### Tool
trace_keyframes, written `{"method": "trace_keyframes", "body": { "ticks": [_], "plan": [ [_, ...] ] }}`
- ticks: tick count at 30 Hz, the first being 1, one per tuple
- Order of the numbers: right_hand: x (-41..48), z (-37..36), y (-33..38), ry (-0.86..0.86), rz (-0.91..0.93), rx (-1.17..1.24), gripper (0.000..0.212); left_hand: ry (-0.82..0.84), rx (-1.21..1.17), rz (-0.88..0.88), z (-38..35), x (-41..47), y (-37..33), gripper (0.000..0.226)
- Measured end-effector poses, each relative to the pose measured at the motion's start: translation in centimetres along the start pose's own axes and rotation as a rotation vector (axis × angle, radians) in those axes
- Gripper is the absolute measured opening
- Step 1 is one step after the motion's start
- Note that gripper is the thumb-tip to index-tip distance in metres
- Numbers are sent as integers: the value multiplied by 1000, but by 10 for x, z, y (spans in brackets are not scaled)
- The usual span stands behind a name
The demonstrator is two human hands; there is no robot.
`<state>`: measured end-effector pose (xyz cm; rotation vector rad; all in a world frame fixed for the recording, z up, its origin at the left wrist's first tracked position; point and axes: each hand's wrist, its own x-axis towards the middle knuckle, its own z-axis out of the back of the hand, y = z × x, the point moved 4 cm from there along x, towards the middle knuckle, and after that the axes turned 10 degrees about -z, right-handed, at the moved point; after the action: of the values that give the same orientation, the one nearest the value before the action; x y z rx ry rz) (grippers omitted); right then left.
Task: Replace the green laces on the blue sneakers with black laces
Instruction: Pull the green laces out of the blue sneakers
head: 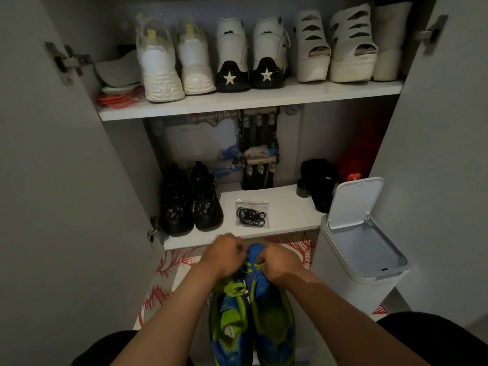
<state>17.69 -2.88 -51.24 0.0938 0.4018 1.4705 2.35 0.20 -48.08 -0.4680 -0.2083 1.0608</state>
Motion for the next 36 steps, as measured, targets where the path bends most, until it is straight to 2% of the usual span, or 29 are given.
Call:
{"method": "trace_keyframes", "body": {
  "ticks": [3,6,11,15,17,20,22,24,26,28,31,34,36],
  "plan": [
    [-1,0,5,-19,-9,-106,27,117,-122,-63,-20,-4,-11,12],
    [1,0,6,-6,-13,-136,21,120,-76,-74,-27,-4,-11,27],
    [3,-3,-3,-21,-61,4,19,179,-95,-28,-32,-1,-5,36],
    [4,2,-21,-95,-215,156,14,212,-69,-19,-37,1,-2,43],
    [3,5,-30,-121,-270,229,10,208,-53,-30,-38,2,-2,34],
    [2,2,-31,-100,-239,264,8,164,-32,-52,-39,2,-5,10],
    [0,0,-26,-64,-166,292,18,139,-5,-81,-39,4,-7,11],
    [-3,0,-18,-28,-65,268,40,118,2,-86,-38,4,-9,14],
    [-7,3,-10,-15,20,222,49,96,-5,-93,-38,5,-10,14],
    [-9,4,-7,-19,46,162,38,87,-6,-96,-38,5,-11,14],
    [-8,8,-10,-22,-28,116,18,86,-37,-83,-39,4,-9,13],
    [-8,12,-13,-70,-108,204,17,93,-62,-70,-39,3,-8,11],
    [-9,20,-18,-165,-203,307,20,112,-63,-54,-37,3,-7,12]
  ]
}}
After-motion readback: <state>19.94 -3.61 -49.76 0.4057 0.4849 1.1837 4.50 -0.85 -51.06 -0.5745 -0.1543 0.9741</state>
